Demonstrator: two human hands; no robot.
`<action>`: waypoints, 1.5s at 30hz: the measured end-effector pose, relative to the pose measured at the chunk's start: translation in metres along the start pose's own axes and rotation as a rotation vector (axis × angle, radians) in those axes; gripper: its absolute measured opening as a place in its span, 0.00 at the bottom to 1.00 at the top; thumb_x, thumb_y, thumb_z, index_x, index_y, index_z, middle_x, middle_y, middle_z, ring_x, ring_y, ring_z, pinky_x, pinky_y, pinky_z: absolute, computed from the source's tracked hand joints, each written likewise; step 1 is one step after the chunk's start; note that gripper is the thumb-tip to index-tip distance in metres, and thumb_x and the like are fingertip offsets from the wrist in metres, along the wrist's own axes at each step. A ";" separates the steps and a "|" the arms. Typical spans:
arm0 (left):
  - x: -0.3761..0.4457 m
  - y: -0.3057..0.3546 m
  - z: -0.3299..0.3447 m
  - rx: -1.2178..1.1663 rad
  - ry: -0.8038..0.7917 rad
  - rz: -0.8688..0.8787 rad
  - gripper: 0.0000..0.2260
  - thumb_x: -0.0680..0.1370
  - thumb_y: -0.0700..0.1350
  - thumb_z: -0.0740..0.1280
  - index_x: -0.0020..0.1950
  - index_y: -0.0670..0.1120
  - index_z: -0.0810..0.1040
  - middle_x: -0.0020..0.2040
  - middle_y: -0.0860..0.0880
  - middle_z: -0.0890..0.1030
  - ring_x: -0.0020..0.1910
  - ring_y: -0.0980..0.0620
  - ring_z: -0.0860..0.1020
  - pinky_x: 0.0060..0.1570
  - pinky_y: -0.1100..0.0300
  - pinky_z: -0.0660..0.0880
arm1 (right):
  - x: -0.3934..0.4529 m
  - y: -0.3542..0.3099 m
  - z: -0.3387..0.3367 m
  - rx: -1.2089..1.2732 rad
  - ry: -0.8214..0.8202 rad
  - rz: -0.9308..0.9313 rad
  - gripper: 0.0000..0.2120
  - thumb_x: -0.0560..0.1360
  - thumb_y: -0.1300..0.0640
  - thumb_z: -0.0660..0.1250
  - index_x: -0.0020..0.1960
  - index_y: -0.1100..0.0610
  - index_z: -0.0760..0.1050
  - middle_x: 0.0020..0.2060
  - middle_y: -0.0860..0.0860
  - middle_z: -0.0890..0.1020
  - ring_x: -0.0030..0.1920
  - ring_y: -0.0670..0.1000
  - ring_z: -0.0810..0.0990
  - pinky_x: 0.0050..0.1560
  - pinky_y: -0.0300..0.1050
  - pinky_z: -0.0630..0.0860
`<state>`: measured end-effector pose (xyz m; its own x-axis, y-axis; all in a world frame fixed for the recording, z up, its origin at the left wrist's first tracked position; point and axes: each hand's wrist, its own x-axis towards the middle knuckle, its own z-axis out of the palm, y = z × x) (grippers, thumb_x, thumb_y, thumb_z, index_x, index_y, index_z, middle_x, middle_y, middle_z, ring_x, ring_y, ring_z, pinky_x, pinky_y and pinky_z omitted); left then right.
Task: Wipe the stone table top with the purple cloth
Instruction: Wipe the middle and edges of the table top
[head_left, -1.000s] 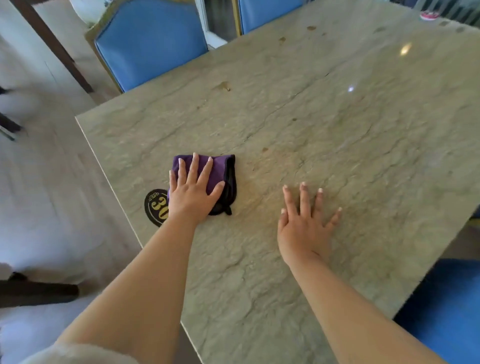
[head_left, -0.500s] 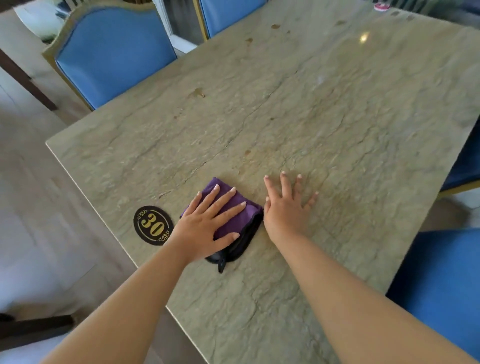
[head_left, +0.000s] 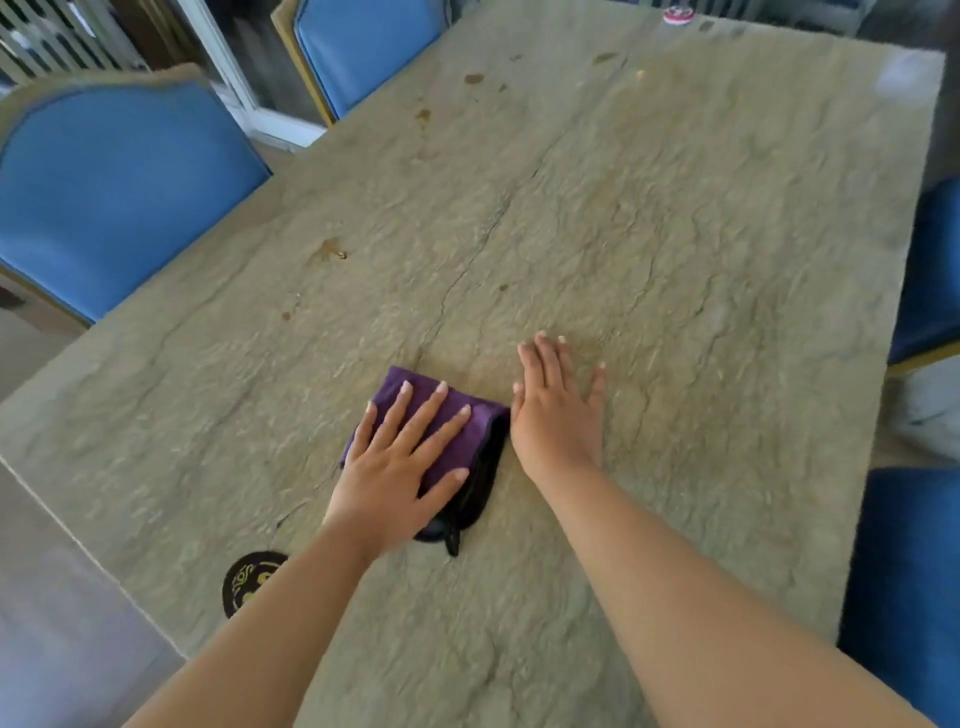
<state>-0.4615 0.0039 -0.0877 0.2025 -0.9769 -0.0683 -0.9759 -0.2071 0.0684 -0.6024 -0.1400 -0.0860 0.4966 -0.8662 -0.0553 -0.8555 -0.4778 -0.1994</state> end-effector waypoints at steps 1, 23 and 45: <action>0.002 -0.011 0.000 0.003 -0.012 0.093 0.28 0.78 0.69 0.44 0.76 0.66 0.45 0.79 0.59 0.45 0.78 0.50 0.41 0.76 0.45 0.43 | 0.005 -0.001 0.000 -0.017 0.007 0.008 0.27 0.80 0.51 0.37 0.78 0.51 0.43 0.78 0.47 0.44 0.77 0.50 0.40 0.73 0.65 0.41; 0.250 0.034 -0.009 -0.067 -0.012 0.058 0.29 0.76 0.66 0.39 0.77 0.61 0.41 0.80 0.53 0.40 0.77 0.41 0.38 0.71 0.39 0.33 | 0.042 -0.001 0.007 -0.092 0.088 0.475 0.27 0.79 0.47 0.32 0.77 0.51 0.35 0.77 0.54 0.39 0.77 0.58 0.36 0.75 0.61 0.38; 0.046 -0.049 -0.006 -0.039 -0.016 0.248 0.29 0.78 0.67 0.46 0.78 0.62 0.47 0.80 0.55 0.47 0.79 0.50 0.45 0.76 0.45 0.47 | 0.041 -0.029 -0.001 0.090 0.102 0.225 0.23 0.80 0.56 0.52 0.75 0.55 0.59 0.77 0.54 0.58 0.77 0.58 0.49 0.75 0.61 0.47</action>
<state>-0.4037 -0.0313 -0.0885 -0.0442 -0.9972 -0.0606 -0.9917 0.0365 0.1230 -0.5571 -0.1615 -0.0812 0.2744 -0.9616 -0.0103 -0.9241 -0.2607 -0.2793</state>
